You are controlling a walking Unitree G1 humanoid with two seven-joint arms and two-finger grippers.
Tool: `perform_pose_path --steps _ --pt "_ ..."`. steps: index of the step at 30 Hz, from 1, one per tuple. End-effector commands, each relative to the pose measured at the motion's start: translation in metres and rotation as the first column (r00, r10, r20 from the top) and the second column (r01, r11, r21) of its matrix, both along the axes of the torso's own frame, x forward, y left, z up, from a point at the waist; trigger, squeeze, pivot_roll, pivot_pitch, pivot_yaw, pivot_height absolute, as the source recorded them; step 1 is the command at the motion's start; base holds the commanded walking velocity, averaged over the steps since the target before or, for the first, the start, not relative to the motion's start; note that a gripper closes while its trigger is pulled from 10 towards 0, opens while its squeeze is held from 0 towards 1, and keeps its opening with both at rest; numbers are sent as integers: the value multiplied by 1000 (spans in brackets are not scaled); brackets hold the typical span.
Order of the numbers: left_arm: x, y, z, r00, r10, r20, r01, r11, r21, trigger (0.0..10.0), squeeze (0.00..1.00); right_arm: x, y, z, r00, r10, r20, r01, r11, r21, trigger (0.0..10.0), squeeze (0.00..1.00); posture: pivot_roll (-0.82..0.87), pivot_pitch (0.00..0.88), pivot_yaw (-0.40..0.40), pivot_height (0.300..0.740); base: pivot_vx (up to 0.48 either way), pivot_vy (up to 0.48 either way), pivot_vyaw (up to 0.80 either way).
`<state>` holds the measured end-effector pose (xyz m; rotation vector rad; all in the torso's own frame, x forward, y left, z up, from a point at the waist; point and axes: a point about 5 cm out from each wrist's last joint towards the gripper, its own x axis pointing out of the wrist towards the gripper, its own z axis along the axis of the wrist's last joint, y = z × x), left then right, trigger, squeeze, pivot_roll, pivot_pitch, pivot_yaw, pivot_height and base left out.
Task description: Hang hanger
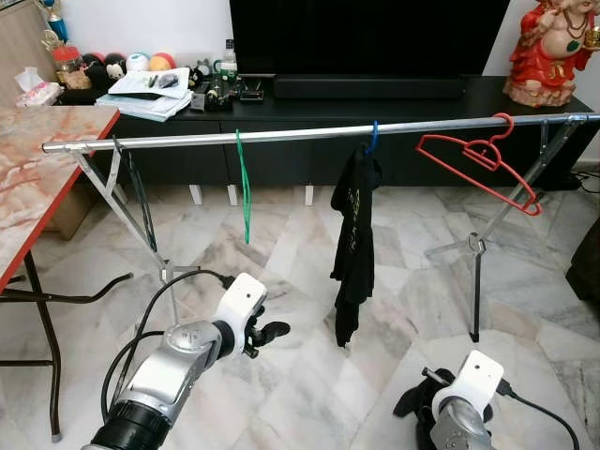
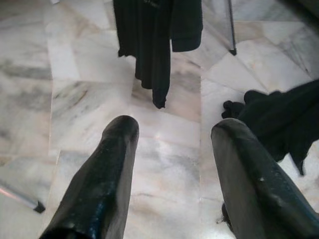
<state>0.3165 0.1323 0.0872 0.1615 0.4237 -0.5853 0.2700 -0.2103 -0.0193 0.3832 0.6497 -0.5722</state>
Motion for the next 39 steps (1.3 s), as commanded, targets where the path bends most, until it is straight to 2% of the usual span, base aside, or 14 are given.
perform_pose_path --steps 1,4,5,7,8,12,13,14,18,21,28,31,34,39 --pt "-2 8 -9 999 40 -13 -40 999 25 10000 1000 -1 -1 -1 1000 -27 -3 27 999 20 0 0 3 100 21 740 0 0 0" --pt "-3 14 -17 994 100 -30 -100 995 18 10000 1000 -1 -3 0 999 -45 1 45 999 30 0 0 3 102 24 740 0 0 0" --pt "-5 18 -24 990 131 -44 -130 991 18 10000 39 -1 -4 1 998 -55 5 54 998 35 0 0 3 102 26 740 0 0 0" --pt "-6 20 -28 987 151 -52 -150 988 19 10000 39 -1 -5 2 998 -62 6 62 997 40 0 0 3 102 26 740 0 0 0" --pt "-14 28 -46 975 201 -95 -198 979 37 10000 0 0 -7 3 997 -77 12 76 996 45 0 0 2 102 29 740 0 0 0" --pt "-27 41 -70 941 304 -149 -301 953 49 10000 0 1 -9 5 998 -49 34 49 999 22 0 0 1 101 30 740 0 0 0" --pt "-31 47 -76 927 341 -155 -336 940 57 10000 0 2 -9 6 999 -20 46 20 1000 -1 1020 0 2 99 30 740 0 0 0" --pt "-41 58 -90 897 409 -170 -399 912 92 10000 0 3 -8 8 998 37 59 -35 998 -47 10000 0 1 91 28 740 0 0 0" --pt "-66 75 -114 852 481 -208 -448 875 185 10000 0 4 -5 11 987 135 84 -124 984 -126 10000 0 -7 82 24 740 0 0 0" --pt "-98 89 -136 788 548 -281 -493 835 245 10000 0 4 -1 12 974 197 108 -179 971 -162 10000 0 -13 74 19 740 0 0 0" --pt "-148 99 -165 682 638 -357 -581 770 264 10000 0 6 4 18 952 258 163 -226 955 -192 10000 0 -12 56 3 740 0 0 0" --pt "-158 98 -169 662 651 -371 -598 758 262 10000 0 6 9 18 941 294 168 -258 944 -205 10000 0 -14 48 0 740 0 0 0" --pt "-164 98 -174 646 659 -387 -584 752 307 10000 0 8 13 20 929 320 188 -282 937 -205 10000 0 -11 37 -8 740 0 0 0" --pt "-168 95 -176 658 638 -400 -553 770 317 10000 0 8 14 21 919 338 203 -299 933 -201 10000 0 -16 25 -6 740 0 0 0"
